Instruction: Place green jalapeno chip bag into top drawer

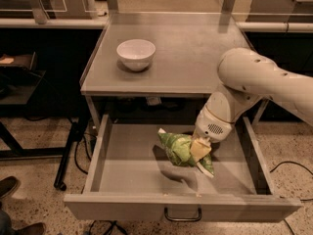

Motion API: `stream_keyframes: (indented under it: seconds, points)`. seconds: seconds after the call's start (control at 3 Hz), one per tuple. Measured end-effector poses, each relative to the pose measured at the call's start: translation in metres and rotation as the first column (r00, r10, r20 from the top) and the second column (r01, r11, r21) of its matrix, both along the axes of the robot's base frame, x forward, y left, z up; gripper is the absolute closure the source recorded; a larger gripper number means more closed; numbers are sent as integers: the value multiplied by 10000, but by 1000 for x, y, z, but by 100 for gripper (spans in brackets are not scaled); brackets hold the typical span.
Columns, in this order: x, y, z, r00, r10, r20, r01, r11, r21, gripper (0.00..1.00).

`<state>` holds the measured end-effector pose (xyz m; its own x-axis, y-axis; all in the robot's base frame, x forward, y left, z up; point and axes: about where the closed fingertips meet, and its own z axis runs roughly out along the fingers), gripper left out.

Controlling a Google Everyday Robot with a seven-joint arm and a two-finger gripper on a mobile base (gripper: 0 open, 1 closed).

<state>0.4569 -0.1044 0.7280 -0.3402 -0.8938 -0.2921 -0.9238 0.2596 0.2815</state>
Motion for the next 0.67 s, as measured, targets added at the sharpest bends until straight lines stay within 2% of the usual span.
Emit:
stream_keyframes:
  seconds: [0.33,0.67]
  points:
    - [1,7,-25,9960,-806,-378,828,9947,607,100]
    - [14,6,-46,9846,-1696,-435,1733,9794,1041,100]
